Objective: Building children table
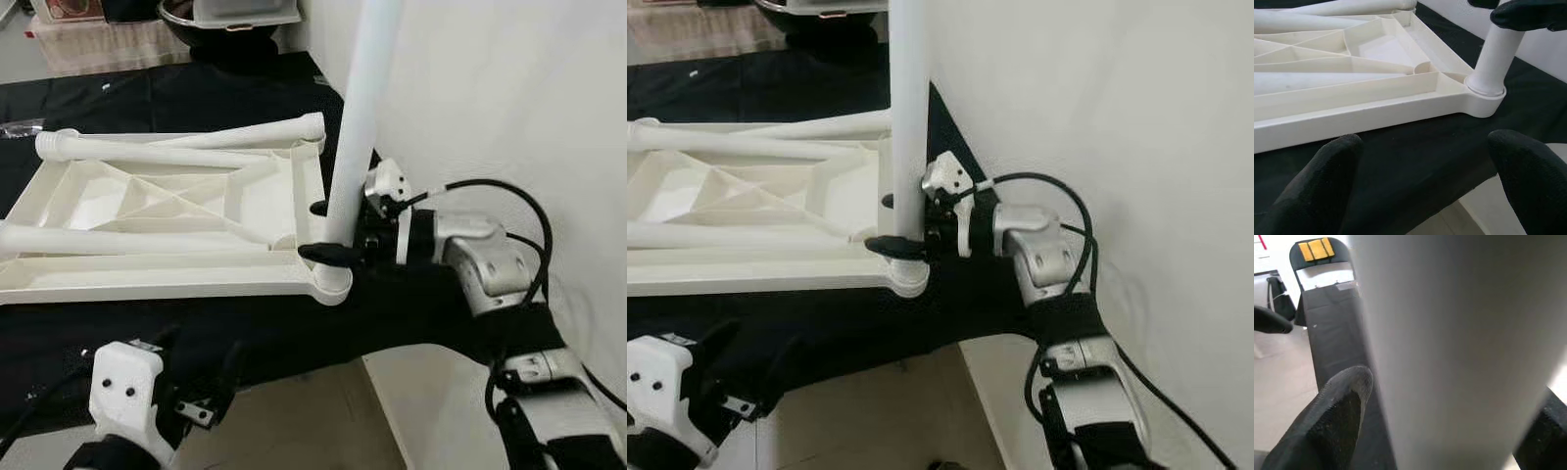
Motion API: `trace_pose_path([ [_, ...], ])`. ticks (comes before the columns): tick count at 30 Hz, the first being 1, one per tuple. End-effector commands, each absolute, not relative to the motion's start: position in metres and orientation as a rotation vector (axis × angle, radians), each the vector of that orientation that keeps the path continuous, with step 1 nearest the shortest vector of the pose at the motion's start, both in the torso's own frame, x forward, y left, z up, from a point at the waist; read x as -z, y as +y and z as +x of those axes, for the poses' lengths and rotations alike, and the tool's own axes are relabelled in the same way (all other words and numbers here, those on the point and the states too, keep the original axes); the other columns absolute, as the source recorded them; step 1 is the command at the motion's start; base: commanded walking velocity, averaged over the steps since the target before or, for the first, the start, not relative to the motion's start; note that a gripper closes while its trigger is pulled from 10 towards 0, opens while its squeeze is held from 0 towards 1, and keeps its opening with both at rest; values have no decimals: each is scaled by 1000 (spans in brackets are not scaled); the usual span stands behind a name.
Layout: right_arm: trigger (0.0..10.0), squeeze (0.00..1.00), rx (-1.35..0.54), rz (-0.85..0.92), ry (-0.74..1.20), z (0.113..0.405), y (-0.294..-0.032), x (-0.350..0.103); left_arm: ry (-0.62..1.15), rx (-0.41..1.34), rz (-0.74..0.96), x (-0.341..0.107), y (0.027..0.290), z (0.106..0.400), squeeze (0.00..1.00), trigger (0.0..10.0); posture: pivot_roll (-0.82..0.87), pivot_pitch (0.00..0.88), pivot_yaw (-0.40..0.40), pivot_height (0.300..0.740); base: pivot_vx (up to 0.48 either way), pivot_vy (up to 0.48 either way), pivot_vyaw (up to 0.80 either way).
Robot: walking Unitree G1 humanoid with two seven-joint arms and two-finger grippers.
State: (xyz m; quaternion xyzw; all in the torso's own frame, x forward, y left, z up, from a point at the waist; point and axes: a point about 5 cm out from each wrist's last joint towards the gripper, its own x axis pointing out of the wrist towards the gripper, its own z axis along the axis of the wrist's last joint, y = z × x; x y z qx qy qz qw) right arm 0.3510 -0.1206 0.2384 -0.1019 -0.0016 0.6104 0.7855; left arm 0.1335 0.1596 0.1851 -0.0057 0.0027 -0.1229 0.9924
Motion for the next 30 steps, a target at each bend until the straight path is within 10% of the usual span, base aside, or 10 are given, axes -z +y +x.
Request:
trace_pose_path([
  [1,0,0,-1380,-203,-8,354,-118,-240,33,250,-8,-183,159,130,0,10000,203,216,-59,740,0,0,0],
  [15,0,0,-1325,-170,-6,357,-142,-233,24,247,-7,-184,160,132,0,10000,190,204,-61,740,0,0,0],
  [23,0,0,-352,-220,85,319,-110,-155,8,253,-6,-183,161,139,0,10000,163,175,-55,740,0,0,0],
  [30,0,0,-347,-227,42,311,-84,-157,-2,266,-11,-182,159,144,0,10000,154,148,-50,740,0,0,0],
])
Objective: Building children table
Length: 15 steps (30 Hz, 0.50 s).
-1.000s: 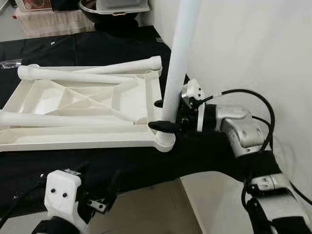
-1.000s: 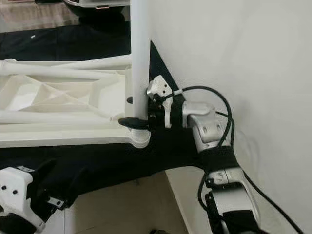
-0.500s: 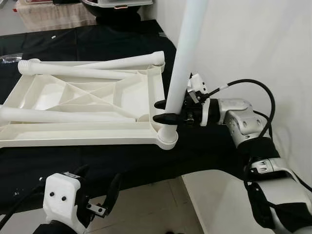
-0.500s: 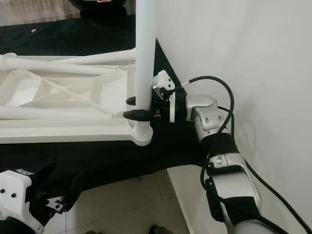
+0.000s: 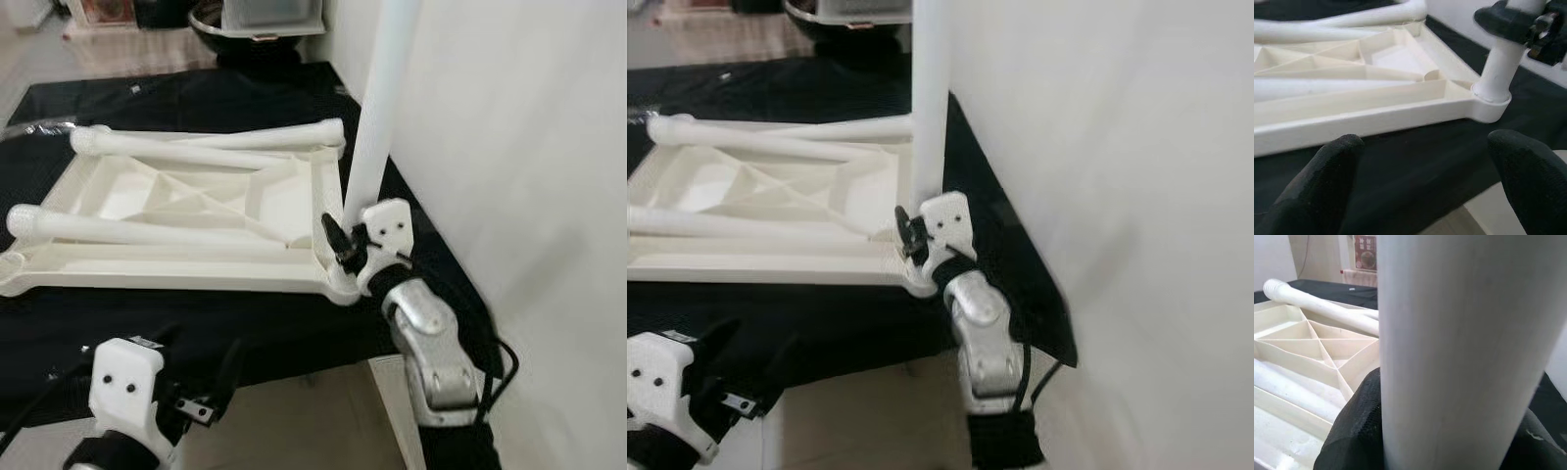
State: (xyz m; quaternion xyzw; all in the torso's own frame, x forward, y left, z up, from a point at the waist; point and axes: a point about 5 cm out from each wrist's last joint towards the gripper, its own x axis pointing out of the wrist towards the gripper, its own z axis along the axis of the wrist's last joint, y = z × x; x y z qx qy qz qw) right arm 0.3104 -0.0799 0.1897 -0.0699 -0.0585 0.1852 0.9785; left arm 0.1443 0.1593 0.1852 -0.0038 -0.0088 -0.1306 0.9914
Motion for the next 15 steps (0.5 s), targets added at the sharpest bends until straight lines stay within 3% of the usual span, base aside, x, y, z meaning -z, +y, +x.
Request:
trace_pose_path([
  [1,0,0,-370,-211,31,316,-78,-162,-5,268,-11,-182,159,145,0,10000,155,147,-57,740,0,0,0],
  [2,10000,0,-371,-197,22,318,-74,-169,-8,268,-9,-183,159,146,0,10000,157,148,-60,740,0,0,0],
  [6,10000,0,-403,-147,-8,319,-68,-180,-12,259,-6,-183,160,146,0,10000,158,148,-61,740,0,0,0],
  [7,10000,1000,-484,-77,-43,317,-64,-191,-13,254,-4,-183,161,146,0,10000,159,150,-60,740,0,0,0],
  [8,10000,1000,-484,-77,-43,317,-64,-191,-13,254,-4,-183,161,146,0,10000,159,150,-60,740,0,0,0],
  [10,10000,1000,-703,19,-125,311,-57,-211,-14,252,-4,-183,162,146,0,10000,152,155,-58,740,0,0,0],
  [12,10000,1000,-777,35,-157,309,-56,-217,-13,253,-4,-183,161,146,0,10000,152,155,-58,740,0,0,0],
  [15,10000,1000,-1020,-77,-218,301,-57,-230,-8,257,-3,-183,161,146,0,10000,153,162,-57,740,0,0,0],
])
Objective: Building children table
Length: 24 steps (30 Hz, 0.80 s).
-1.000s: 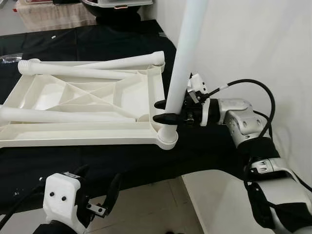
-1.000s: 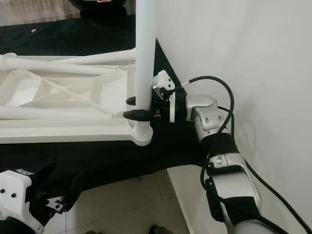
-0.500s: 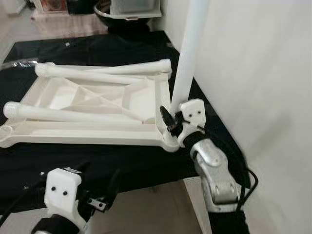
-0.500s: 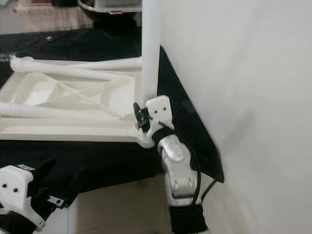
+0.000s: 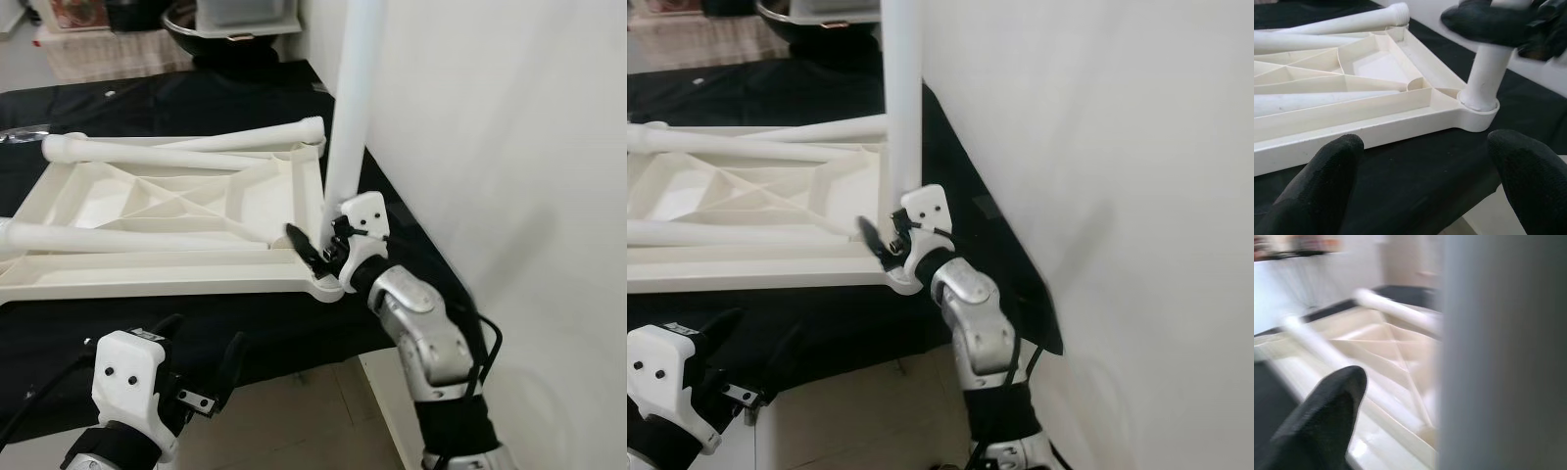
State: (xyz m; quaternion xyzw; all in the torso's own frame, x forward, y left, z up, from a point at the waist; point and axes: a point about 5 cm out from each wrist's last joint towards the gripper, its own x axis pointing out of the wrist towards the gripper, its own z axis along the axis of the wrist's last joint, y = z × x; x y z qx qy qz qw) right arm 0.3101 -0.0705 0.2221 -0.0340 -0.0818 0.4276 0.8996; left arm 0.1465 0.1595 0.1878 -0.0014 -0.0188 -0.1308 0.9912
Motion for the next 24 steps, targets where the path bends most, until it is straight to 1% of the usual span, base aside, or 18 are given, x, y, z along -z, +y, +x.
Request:
trace_pose_path([
  [1,10000,1000,-1020,-77,-218,301,-57,-230,-8,257,-3,-183,161,146,0,10000,153,162,-57,740,0,0,0],
  [2,10000,1000,-1116,-142,-225,300,-61,-233,-4,255,0,-182,161,145,0,10000,158,167,-57,740,0,0,0],
  [3,10000,1000,-1116,-142,-225,300,-61,-233,-4,255,0,-182,161,145,0,10000,158,167,-57,740,0,0,0],
  [4,10000,204,-1195,-200,-208,302,-65,-235,2,250,6,-182,162,145,0,10000,162,172,-56,740,0,0,0],
  [5,10000,0,-1241,-250,-190,307,-70,-236,9,248,17,-181,163,143,0,10000,168,180,-56,740,0,0,0],
  [6,10000,0,-1268,-281,-177,310,-72,-237,14,246,25,-181,163,143,0,10000,170,181,-56,740,0,0,0],
  [8,10000,0,-1268,-281,-177,310,-72,-237,14,246,25,-181,163,143,0,10000,170,181,-56,740,0,0,0],
  [9,10000,0,-1285,-292,-171,316,-74,-240,19,245,39,-181,164,141,0,10000,178,187,-55,740,0,0,0],
  [11,10000,0,-1315,-274,-177,326,-75,-251,20,240,56,-182,165,139,0,10000,197,200,-52,740,0,0,0],
  [16,10000,0,-1366,-256,-163,338,-83,-259,16,233,56,-185,167,136,0,10000,207,209,-51,740,0,0,0],
  [17,5922,0,-1382,-251,-151,341,-86,-260,17,233,55,-185,166,135,0,10000,208,211,-51,740,0,0,0],
  [18,0,0,-1404,-243,-137,343,-89,-261,19,234,53,-185,166,134,0,10000,208,212,-49,740,0,0,0],
  [24,0,0,-1457,-211,-112,347,-98,-262,24,238,51,-184,166,133,0,10000,204,209,-46,740,0,0,0],
])
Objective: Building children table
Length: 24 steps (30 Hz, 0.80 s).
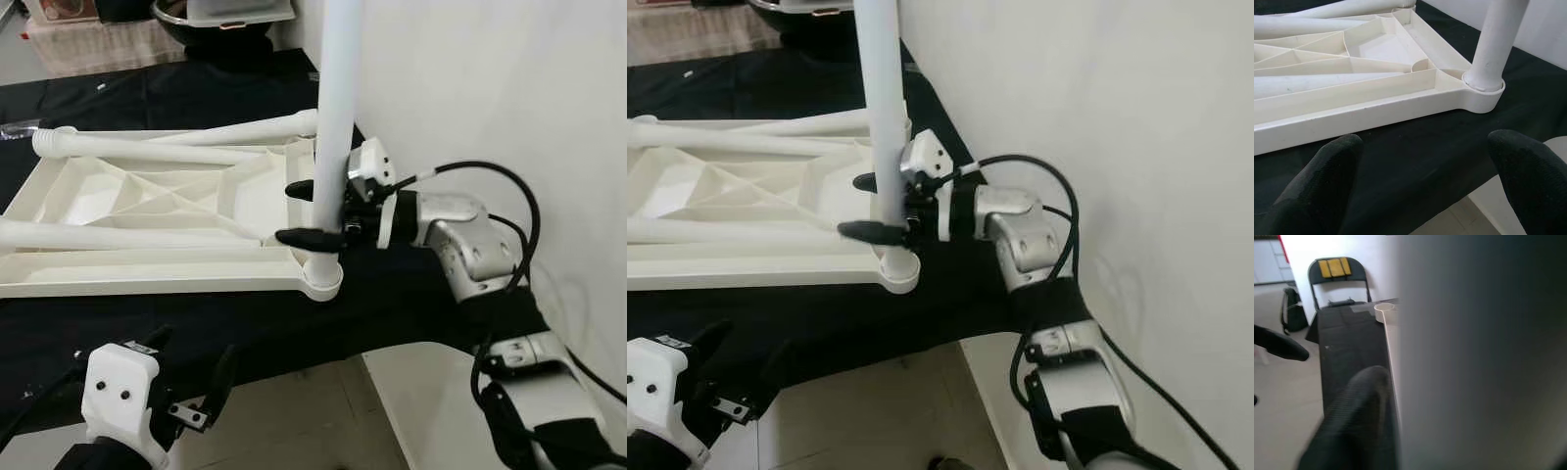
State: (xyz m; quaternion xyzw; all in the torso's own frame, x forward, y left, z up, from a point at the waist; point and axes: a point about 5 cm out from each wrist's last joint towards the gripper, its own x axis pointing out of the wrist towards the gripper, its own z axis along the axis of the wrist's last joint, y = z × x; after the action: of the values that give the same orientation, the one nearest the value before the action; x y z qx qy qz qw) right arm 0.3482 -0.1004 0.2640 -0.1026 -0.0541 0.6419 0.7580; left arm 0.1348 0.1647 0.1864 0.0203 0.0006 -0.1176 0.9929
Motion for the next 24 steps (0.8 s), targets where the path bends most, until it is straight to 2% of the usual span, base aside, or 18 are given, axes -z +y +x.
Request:
trace_pose_path([
  [1,0,0,-1459,-208,-107,347,-100,-261,24,239,51,-184,166,133,0,10000,200,208,-45,740,0,0,0],
  [9,0,0,-1327,-221,-60,350,-109,-240,18,240,49,-184,165,135,0,10000,187,201,-50,740,0,0,0],
  [10,0,0,-1216,-198,-30,352,-110,-230,15,239,48,-184,165,135,0,10000,182,199,-54,740,0,0,0],
  [11,0,0,-775,-151,37,356,-110,-203,10,238,44,-184,165,136,0,10000,173,189,-65,740,0,0,0],
  [12,0,0,-775,-151,37,356,-110,-203,10,238,44,-184,165,136,0,10000,173,189,-65,740,0,0,0],
  [13,0,0,-604,-147,65,357,-113,-194,9,238,42,-184,165,136,0,10000,173,189,-65,740,0,0,0],
  [14,0,0,-348,-192,92,345,-122,-181,9,238,40,-184,166,137,0,10000,159,186,-60,740,0,0,0],
  [15,0,0,-295,-200,106,331,-118,-173,9,241,38,-183,166,138,0,10000,165,180,-53,740,0,0,0],
  [18,0,0,-259,-193,111,311,-104,-166,10,252,30,-182,164,140,0,10000,144,162,-43,740,0,0,0],
  [20,0,0,-288,-166,97,310,-91,-168,11,267,23,-181,161,141,0,10000,152,153,-44,740,0,0,0],
  [24,0,0,-336,-134,83,318,-82,-176,6,265,20,-180,161,143,0,10000,148,143,-52,740,0,0,0],
])
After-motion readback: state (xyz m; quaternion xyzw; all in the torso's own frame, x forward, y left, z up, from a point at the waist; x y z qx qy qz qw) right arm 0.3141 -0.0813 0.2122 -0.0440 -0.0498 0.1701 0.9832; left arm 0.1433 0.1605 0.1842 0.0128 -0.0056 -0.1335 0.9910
